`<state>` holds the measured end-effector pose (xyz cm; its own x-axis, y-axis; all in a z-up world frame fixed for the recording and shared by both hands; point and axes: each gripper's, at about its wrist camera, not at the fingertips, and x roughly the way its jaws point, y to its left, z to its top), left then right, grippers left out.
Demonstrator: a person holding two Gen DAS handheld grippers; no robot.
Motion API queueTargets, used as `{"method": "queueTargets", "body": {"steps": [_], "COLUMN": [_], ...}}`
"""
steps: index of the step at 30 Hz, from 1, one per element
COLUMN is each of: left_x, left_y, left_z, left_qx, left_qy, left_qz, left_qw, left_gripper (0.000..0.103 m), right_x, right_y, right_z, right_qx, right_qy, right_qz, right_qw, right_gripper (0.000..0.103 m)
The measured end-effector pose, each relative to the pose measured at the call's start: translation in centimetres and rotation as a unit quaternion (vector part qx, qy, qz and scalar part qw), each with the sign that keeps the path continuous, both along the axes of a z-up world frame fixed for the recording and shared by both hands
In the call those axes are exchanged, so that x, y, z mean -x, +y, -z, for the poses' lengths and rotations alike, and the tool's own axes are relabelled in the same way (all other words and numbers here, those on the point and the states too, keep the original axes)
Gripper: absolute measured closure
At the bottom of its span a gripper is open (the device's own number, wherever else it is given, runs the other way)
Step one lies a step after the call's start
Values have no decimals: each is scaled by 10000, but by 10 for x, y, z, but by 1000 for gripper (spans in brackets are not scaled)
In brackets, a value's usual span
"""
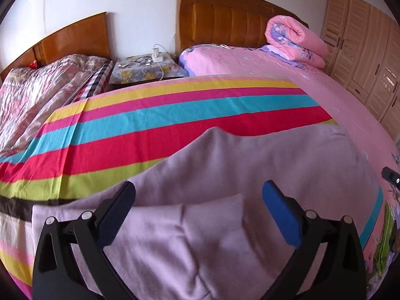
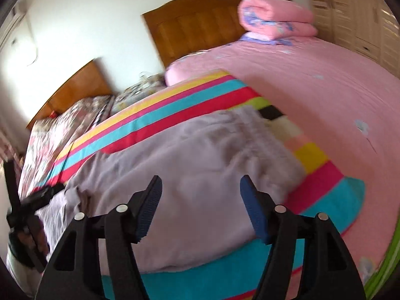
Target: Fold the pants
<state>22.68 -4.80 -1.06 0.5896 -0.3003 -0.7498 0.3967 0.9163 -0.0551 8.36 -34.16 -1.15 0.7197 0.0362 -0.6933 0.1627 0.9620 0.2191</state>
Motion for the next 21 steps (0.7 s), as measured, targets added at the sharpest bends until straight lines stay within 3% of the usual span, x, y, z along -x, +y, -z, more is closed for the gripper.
{"method": "queueTargets", "body": {"steps": [3,7,10,12,16,18,21], "left_x": [-25,-51,-63,-70,-69,-64,-50], "left_y": [-61,-116,-118,-115,-126,-146,-203], "left_z": [18,62,66,69,57,42,33], "left_qx": [-291,-886,-979,-829,-999,-613,-749], "left_qy": [233,513,616,720,612,588,247], "left_qz": [673,836,616,571,452,780,1385], "left_qw": [9970,9912,9914,9923,9921,9933,9872], "left_gripper": [1,1,1,1,3,3,2], "right_x": [-37,-53,-35,-21,-3,-4,-23], "right_y": [55,85,59,53,34,18,-14], "right_z": [22,55,66,66,52,37,27], "right_qx": [761,1382,951,980,741,749,720], "right_qy": [424,989,974,1033,1006,580,254], "right_qz": [-763,-1276,-1418,-1610,-1715,-1436,-860], "right_qw": [9933,9772,9805,9766,9772,9851,9934], "right_gripper": [35,35,31,31,30,30,25]}}
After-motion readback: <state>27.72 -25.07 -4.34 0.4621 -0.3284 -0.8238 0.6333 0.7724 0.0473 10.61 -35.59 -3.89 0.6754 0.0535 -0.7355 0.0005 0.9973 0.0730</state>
